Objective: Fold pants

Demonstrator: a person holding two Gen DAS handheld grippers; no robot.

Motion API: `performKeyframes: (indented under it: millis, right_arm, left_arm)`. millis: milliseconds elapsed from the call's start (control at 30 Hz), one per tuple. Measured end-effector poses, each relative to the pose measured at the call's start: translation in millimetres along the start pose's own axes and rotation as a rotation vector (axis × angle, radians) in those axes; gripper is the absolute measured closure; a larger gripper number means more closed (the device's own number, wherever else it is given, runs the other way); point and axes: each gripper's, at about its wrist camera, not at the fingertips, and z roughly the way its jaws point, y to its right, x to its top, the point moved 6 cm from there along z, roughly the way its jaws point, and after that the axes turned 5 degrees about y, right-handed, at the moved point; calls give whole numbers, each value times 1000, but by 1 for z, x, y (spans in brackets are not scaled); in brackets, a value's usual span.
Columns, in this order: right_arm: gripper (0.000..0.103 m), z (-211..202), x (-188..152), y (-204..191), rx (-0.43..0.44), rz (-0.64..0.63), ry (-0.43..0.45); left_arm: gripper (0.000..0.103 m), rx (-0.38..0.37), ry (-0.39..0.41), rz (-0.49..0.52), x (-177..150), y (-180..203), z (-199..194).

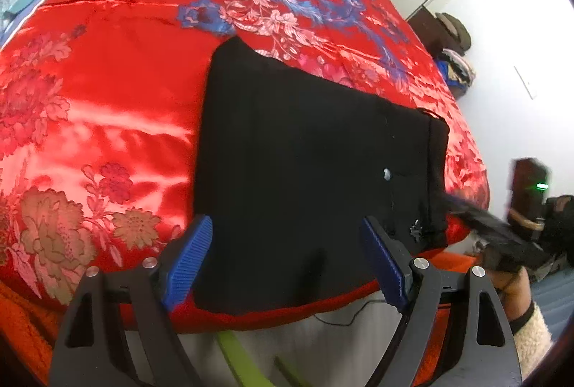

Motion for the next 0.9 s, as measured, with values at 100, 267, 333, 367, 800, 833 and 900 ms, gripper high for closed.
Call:
performKeyframes:
  millis: [100, 267, 333, 367, 800, 833, 900]
  right_arm:
    - [90, -8, 9, -2, 16, 18, 1]
    - [91, -61, 18, -6, -61, -99, 75]
    - [91, -49, 4, 19, -131, -58, 48]
    - [90, -35, -5, 35, -156, -21, 19]
    - [73, -71, 65, -16, -40, -101, 229]
    - [73, -57, 78, -21, -24, -121, 226]
    - [74, -24, 83, -2, -51, -96, 163]
  left_arm:
    - [18, 10, 20, -18, 1, -8, -10]
    - [18, 5, 82, 40, 7, 4, -22]
    - [16, 7, 75, 103, 5, 17, -15]
    - [16, 11, 62, 128, 3, 22, -9]
    - [5, 182, -1, 471, -34, 52, 49]
    - [5, 182, -2, 469, -34, 51, 48]
    - [5, 185, -5, 474, -35, 50, 47]
